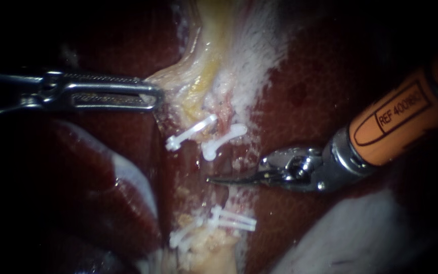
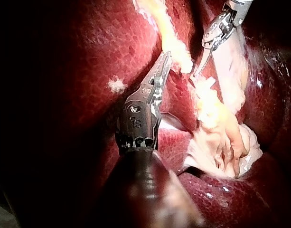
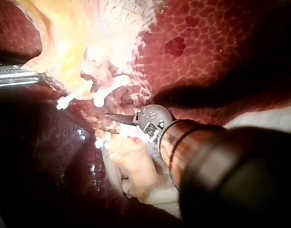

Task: Go back from the cut right tube

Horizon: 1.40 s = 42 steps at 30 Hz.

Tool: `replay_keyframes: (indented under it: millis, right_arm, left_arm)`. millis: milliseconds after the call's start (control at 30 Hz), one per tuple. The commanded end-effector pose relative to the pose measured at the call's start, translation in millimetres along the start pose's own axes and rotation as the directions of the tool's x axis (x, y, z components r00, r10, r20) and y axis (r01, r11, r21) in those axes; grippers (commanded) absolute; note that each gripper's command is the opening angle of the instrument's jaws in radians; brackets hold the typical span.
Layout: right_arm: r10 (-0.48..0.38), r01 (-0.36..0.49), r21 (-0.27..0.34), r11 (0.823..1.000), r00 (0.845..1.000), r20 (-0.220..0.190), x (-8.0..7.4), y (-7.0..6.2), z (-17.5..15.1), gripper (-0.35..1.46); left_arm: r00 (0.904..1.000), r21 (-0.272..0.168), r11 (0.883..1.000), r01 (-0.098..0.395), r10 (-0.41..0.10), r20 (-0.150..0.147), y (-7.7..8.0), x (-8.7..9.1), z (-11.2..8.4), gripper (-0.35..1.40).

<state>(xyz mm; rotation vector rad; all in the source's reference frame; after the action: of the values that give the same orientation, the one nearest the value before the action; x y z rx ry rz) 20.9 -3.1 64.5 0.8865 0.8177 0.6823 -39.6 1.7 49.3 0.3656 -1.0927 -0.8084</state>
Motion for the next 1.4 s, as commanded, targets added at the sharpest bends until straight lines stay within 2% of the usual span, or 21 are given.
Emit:
replay_keyframes:
  millis: [33, 333, 400, 500, 767, 1167, 1267, 1400]
  right_arm:
    - [-0.001, 0.001, 0.0, 1.0, 1.0, 0.0, 0.0, 0.0, 0.0, -0.35]
    - [-0.003, 0.003, 0.0, 1.0, 1.0, 0.0, -0.3, -0.2, 0.2, -0.35]
    - [-0.003, 0.003, 0.0, 1.0, 1.0, 0.0, -0.4, -0.2, 0.3, -0.23]
    - [-0.01, 0.01, -0.001, 1.0, 1.0, 0.0, -0.5, -0.2, 0.5, 0.05]
    - [-0.092, 0.092, -0.004, 0.996, 0.996, -0.004, -0.2, -0.1, 0.8, 0.49]
    - [-0.122, 0.122, -0.004, 0.993, 0.993, -0.004, -0.4, 0.1, 0.6, 0.54]
    - [-0.163, 0.163, -0.002, 0.987, 0.987, -0.004, -0.6, 0.3, 0.0, 0.58]
    - [-0.279, 0.279, 0.002, 0.96, 0.96, -0.006, -0.8, 1.1, -1.1, 0.88]
  left_arm:
    - [1.0, 0.0, 1.0, 0.0, 0.0, 0.0, 0.0, 0.0, 0.0, -0.2]
    - [1.0, 0.0, 1.0, 0.0, 0.0, 0.0, -0.1, 0.0, 0.0, -0.2]
    - [1.0, 0.0, 1.0, 0.0, 0.0, 0.0, -0.1, 0.0, 0.0, -0.2]
    - [1.0, -0.001, 1.0, 0.0, 0.0, 0.001, -0.1, 0.0, 0.0, -0.2]
    - [1.0, -0.001, 1.0, -0.001, 0.001, 0.001, -0.1, 0.0, 0.0, -0.2]
    - [1.0, 0.002, 1.0, -0.001, 0.001, 0.0, -0.1, 0.1, 0.0, -0.2]
    - [1.0, 0.003, 1.0, -0.002, 0.002, 0.0, -0.1, 0.2, 0.0, -0.2]
    - [1.0, 0.003, 1.0, -0.002, 0.002, 0.0, 0.0, 0.2, -0.2, -0.2]
